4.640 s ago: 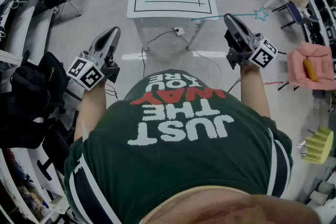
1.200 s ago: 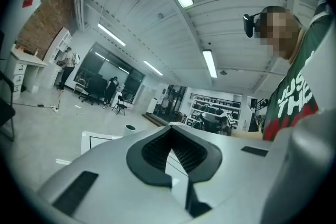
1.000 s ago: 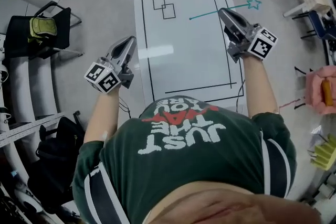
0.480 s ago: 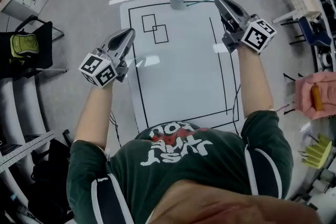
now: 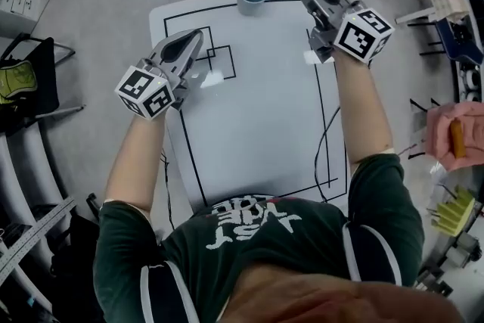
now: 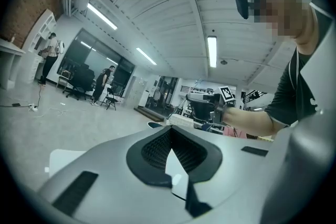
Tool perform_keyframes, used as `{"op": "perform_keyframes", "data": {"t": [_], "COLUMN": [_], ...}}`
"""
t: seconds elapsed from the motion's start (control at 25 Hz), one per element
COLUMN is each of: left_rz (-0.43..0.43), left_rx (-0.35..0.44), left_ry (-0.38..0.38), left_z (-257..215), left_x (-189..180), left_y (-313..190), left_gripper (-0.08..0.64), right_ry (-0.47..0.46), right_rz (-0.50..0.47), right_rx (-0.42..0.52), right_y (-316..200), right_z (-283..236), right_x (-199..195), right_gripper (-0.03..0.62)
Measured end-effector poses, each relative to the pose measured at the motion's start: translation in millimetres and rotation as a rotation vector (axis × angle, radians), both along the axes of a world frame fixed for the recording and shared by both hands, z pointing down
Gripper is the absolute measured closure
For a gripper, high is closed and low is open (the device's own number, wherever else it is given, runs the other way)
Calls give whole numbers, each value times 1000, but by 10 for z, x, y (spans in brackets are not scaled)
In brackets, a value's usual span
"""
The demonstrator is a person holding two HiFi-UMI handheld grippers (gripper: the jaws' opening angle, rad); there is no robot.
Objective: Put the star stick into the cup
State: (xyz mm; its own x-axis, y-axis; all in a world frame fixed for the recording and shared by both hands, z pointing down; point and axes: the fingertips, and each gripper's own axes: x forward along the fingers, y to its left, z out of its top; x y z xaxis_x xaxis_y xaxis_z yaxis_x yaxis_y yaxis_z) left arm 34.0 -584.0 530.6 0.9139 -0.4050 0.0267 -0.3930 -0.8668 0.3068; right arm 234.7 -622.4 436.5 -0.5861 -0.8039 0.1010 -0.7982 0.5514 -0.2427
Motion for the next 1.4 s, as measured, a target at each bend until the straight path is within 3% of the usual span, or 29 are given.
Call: {"op": "perform_keyframes", "data": {"t": [0.6, 0.8, 1.4], "left_rz": [57, 61, 67], "left_rx": [-13, -22, -45], "left_ry": [-16, -7, 3], "left_z": [504, 544, 629], "left_x": [519, 550, 534], "left_y": [-244, -219, -157], "left_gripper": [551, 551, 551], "right_ry": [59, 57, 166], "right_rz": [-17, -25, -32], "right_rx": [-69, -73, -161], "right_y": [-213, -241, -272], "right_z": [783, 852, 1200], "right_x": [-2, -65, -183], "right_gripper": [549, 549, 546]}}
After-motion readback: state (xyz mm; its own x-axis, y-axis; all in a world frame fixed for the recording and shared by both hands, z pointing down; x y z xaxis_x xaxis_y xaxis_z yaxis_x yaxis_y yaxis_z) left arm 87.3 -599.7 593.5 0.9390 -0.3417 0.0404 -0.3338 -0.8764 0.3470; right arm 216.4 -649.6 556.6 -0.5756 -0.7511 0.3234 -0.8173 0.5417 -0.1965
